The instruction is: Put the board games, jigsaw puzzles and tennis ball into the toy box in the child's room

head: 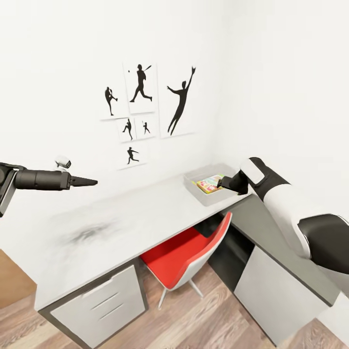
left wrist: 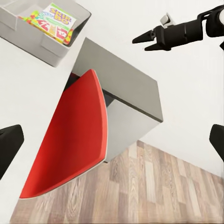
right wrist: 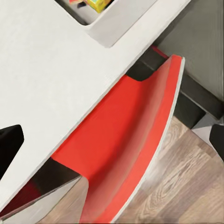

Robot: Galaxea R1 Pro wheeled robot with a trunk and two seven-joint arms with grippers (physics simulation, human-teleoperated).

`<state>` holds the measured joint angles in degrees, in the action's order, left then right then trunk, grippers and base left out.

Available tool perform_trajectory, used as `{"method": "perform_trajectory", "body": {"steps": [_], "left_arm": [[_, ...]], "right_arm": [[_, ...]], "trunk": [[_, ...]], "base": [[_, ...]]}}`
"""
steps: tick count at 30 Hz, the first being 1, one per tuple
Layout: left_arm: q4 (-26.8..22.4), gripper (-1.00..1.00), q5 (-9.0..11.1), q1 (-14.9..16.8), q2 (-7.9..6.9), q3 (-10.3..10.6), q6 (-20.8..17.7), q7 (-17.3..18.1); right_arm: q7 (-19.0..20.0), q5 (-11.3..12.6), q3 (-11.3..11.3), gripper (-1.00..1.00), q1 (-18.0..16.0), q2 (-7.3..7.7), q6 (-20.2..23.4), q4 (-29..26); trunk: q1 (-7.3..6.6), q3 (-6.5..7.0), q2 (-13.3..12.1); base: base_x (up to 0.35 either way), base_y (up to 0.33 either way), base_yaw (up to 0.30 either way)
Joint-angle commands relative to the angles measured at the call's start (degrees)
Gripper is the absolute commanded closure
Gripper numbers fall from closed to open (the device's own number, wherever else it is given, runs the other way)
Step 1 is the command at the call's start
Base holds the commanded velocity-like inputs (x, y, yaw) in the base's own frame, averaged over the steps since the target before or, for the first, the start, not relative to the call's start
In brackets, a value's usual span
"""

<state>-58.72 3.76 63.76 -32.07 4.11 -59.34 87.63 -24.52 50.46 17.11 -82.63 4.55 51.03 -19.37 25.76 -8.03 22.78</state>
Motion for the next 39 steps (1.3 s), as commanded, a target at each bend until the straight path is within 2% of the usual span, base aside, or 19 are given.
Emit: {"method": "perform_trajectory", "body": {"steps": [1, 9, 25, 39], "left_arm": [[0.01, -1.0, 0.37, 0.05, -0.1, 0.19, -0.61, 0.0], [0.01, -1.0, 0.37, 0.05, -0.1, 0.16, -0.55, 0.0], [0.01, -1.0, 0.37, 0.05, -0.1, 0.11, -0.52, 0.0], [0.01, -1.0, 0.37, 0.05, -0.1, 0.13, -0.44, -0.09]], "right_arm": [[-0.44, 0.61, 0.4, -1.0, -0.08, 0.02, 0.12, -0.06], [-0.44, 0.61, 0.38, -1.0, -0.08, 0.03, 0.12, 0.02], [-0.44, 0.61, 0.38, -1.0, -0.08, 0.68, 0.12, 0.03], [-0.44, 0.61, 0.38, -1.0, -0.08, 0.81, 0.12, 0.2]], "trunk": [[0.02, -0.09, 0.14], [0.02, 0.31, 0.14], [0.02, 1.2, 0.14], [0.02, 1.99, 0.14]], "base": [[-0.195, 0.256, -0.275], [-0.111, 0.211, -0.265], [-0.009, 0.016, -0.255], [-0.103, 0.062, -0.253]]}}
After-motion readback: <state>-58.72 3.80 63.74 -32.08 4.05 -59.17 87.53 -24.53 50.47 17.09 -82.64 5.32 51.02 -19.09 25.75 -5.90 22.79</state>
